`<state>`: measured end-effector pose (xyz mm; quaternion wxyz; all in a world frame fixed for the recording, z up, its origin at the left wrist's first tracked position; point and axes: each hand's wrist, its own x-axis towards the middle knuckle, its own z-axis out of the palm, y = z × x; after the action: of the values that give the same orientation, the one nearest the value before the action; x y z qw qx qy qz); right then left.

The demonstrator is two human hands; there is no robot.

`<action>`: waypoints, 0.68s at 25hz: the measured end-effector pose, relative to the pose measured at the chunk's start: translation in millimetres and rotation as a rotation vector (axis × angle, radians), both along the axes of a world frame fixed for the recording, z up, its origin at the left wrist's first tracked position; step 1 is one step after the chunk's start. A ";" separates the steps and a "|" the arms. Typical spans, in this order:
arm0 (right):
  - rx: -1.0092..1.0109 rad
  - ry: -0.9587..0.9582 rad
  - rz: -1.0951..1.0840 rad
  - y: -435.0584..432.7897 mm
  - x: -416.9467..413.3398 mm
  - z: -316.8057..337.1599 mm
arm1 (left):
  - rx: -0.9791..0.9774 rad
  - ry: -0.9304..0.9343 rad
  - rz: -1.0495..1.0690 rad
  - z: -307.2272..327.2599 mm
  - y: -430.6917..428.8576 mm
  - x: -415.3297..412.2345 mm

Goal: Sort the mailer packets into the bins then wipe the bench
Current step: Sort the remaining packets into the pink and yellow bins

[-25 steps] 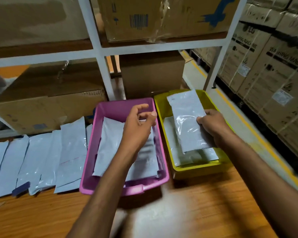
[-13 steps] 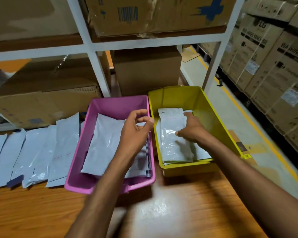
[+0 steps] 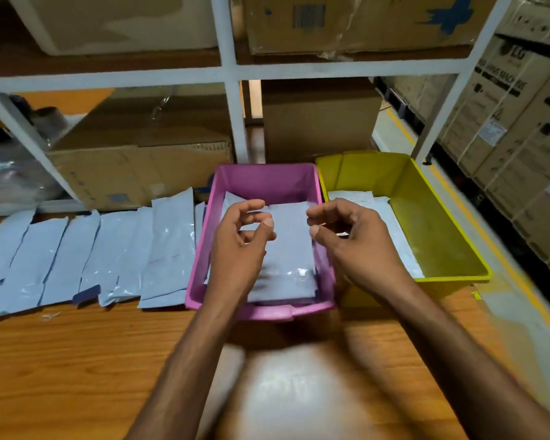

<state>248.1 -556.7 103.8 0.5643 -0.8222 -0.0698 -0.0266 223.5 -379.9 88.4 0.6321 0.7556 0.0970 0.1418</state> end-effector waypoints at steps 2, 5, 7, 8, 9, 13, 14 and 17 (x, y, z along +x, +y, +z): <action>0.015 -0.008 0.009 36.0 -18.5 1.5 | -0.017 -0.034 0.046 0.1 27.0 -15.2; 0.031 0.014 -0.001 99.7 -45.6 -3.5 | -0.039 -0.046 0.120 -3.8 86.0 -42.7; 0.038 0.020 -0.003 145.9 -61.8 -7.3 | -0.053 -0.030 0.161 -10.9 132.6 -58.7; 0.050 0.022 -0.001 170.4 -68.1 -9.1 | -0.050 -0.010 0.180 -16.4 157.3 -64.7; 0.054 0.018 0.002 193.3 -73.1 -11.3 | -0.047 0.017 0.196 -23.0 179.6 -69.6; -0.031 0.019 0.042 279.0 -77.0 -39.1 | -0.053 0.117 0.246 -58.5 257.2 -82.9; -0.069 0.024 0.040 294.8 -74.1 -49.9 | -0.054 0.146 0.253 -67.3 271.2 -83.6; -0.208 0.038 -0.036 328.3 -54.1 -79.6 | -0.030 0.233 0.224 -88.5 304.1 -78.2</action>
<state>194.0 -228.5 24.1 0.4765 -0.8778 -0.0468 -0.0139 145.2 -75.8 -0.1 0.6081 0.7418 0.2555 0.1216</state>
